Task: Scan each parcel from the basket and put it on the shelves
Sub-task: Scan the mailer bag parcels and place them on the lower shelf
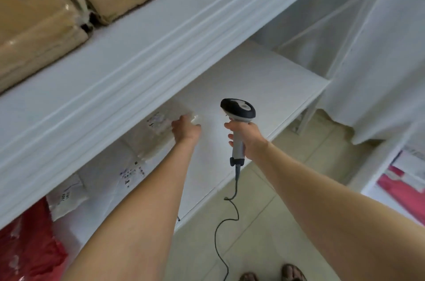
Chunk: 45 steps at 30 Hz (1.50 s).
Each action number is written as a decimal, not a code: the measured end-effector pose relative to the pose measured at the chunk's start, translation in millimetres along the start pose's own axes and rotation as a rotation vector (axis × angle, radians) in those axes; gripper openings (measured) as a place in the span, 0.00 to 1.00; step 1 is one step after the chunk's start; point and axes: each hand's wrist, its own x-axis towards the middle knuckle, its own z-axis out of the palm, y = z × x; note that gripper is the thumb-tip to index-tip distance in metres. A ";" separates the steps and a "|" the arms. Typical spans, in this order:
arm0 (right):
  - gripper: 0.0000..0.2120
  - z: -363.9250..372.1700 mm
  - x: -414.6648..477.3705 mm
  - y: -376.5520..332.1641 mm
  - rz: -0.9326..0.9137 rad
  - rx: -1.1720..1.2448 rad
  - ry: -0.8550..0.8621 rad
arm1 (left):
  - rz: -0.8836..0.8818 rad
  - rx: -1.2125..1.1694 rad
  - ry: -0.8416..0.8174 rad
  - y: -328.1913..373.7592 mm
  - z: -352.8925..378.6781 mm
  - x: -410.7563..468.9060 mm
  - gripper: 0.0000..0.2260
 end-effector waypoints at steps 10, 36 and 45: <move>0.10 -132.5 -114.1 -23.9 -0.039 0.239 0.319 | 0.256 0.021 -0.260 118.2 46.8 -127.3 0.21; 0.15 -551.7 -240.9 134.8 0.067 0.795 0.679 | 0.503 0.339 -0.782 211.1 396.3 -459.6 0.26; 0.12 -618.0 -139.4 228.3 0.129 0.833 0.671 | 0.383 0.426 -0.827 135.9 548.2 -409.6 0.30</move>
